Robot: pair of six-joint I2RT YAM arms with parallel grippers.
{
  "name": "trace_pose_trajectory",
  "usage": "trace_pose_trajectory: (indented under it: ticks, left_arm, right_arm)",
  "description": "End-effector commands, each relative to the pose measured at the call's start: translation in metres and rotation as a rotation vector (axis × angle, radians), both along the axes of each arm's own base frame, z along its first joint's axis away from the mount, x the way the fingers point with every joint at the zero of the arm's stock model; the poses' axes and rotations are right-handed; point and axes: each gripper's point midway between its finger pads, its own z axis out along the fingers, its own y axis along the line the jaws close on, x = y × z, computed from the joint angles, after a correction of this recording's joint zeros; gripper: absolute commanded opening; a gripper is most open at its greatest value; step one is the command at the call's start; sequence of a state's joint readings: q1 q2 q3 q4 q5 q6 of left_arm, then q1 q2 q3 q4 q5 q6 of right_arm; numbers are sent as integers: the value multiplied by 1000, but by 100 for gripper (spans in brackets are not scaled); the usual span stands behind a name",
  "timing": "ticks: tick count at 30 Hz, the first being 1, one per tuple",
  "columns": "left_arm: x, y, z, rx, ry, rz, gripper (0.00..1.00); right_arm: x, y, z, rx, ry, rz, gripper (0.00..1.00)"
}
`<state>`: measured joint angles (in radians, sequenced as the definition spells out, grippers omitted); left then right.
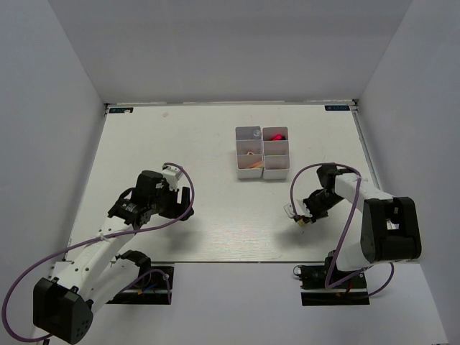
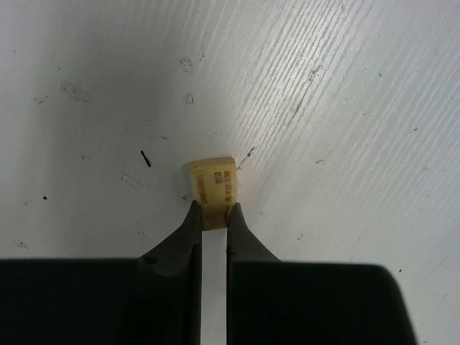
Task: Sort the stationery into containers
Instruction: Pick up the stationery from the center of the board, then place the stationery in the storage box.
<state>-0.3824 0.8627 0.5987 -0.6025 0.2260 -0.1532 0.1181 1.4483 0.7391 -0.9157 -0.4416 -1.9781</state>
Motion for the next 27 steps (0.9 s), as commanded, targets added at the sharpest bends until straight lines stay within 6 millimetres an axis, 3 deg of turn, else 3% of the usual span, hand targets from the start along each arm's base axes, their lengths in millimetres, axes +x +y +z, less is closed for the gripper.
trace_pose_trajectory:
  ticks: [1,3,4,5,6,9,10,11,13,14,17,21,22,27]
  left_arm:
    - [-1,-1,0,-3,-3,-16,86]
    - [-1,-1,0,-3,-2,-16,86]
    - [-1,-1,0,-3,0,-15,86]
    - [-1,-1,0,-3,-2,-16,86]
    - [-1,-1,-1,-2,4,-17,86]
    - [-2,-2,-2,-1,8,-22,86]
    - [-2,-2,-2,-3,10,-20,86]
    - [-2,-2,-2,-1,12,-21,86]
    - [-1,-1,-3,4,11,-20,86]
    - [-2,0,-4,5,15,-18,86]
    - [-1,1,-3,10,12,-14,86]
    - [-1,1,-3,12,12,-14,86]
    - [-1,1,-4,13,15,-12,86]
    - [-1,1,-3,12,14,-15,86]
  right_arm:
    - [4,8,4,54,-118,295,0]
    - [9,24,22,136,-72,103,0]
    - [32,33,45,173,-121,43,0]
    - [35,42,56,217,-52,-103,0]
    - [60,54,77,270,-74,-227,0]
    - [111,67,118,364,-126,-512,0]
    - [116,70,128,388,-106,-609,0]
    - [138,64,140,382,-201,-662,0]
    - [150,73,146,401,-185,-748,0]
    - [162,75,163,401,-236,-770,0]
    - [171,80,153,314,-201,-813,0]
    - [187,85,155,273,-295,-806,0]
    - [185,93,156,266,-313,-760,0]
    - [188,96,139,158,-321,-686,0]
